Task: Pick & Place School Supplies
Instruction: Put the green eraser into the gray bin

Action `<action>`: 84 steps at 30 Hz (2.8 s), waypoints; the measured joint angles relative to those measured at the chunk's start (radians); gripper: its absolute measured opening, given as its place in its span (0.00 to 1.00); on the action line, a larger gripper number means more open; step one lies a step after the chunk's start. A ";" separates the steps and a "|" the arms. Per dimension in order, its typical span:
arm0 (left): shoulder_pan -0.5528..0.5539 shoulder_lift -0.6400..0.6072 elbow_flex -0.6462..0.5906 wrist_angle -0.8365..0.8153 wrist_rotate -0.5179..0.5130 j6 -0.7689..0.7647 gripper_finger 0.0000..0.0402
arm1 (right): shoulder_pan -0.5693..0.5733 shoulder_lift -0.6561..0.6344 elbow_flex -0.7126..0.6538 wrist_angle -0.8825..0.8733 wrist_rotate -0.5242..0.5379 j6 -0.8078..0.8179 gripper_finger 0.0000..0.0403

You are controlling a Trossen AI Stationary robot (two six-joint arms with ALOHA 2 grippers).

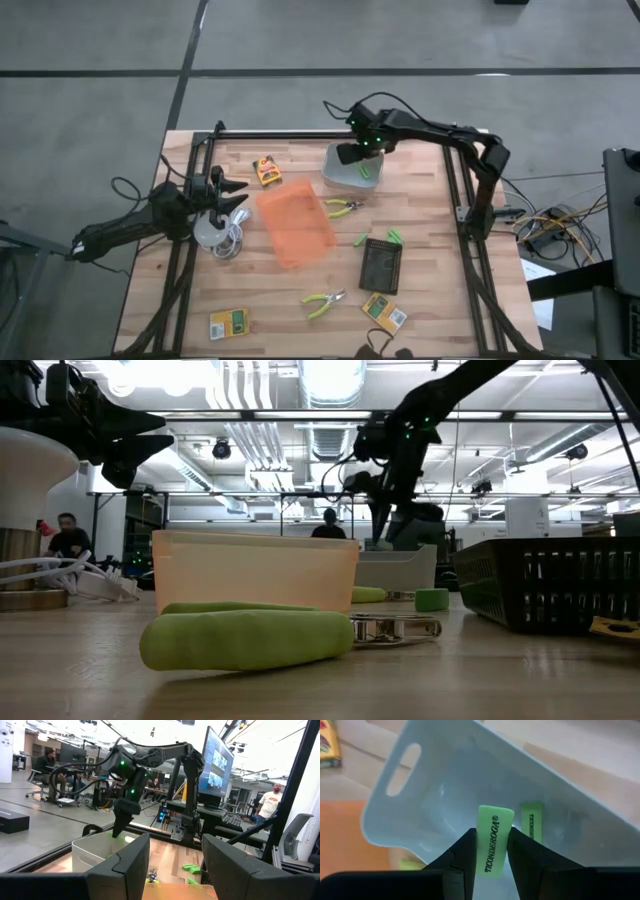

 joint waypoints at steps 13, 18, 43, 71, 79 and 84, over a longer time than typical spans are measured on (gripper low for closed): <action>0.000 0.000 0.000 0.000 0.000 0.000 0.47 | -0.006 0.003 -0.153 0.217 -0.064 -0.048 0.23; 0.000 0.000 0.000 0.000 0.000 0.000 0.47 | -0.006 0.002 -0.222 0.306 -0.071 -0.048 0.23; 0.000 0.000 0.000 0.000 0.000 0.000 0.47 | -0.006 0.005 -0.256 0.322 -0.071 -0.069 0.34; 0.000 0.000 0.000 0.000 0.000 0.000 0.47 | 0.089 -0.367 -0.185 0.032 0.165 -0.143 0.35; 0.000 0.000 0.000 0.001 0.000 0.000 0.47 | 0.267 -0.555 -0.253 -0.180 0.394 0.082 0.39; 0.000 0.000 0.000 0.001 0.000 0.000 0.47 | 0.371 -0.664 -0.365 -0.227 0.400 0.210 0.45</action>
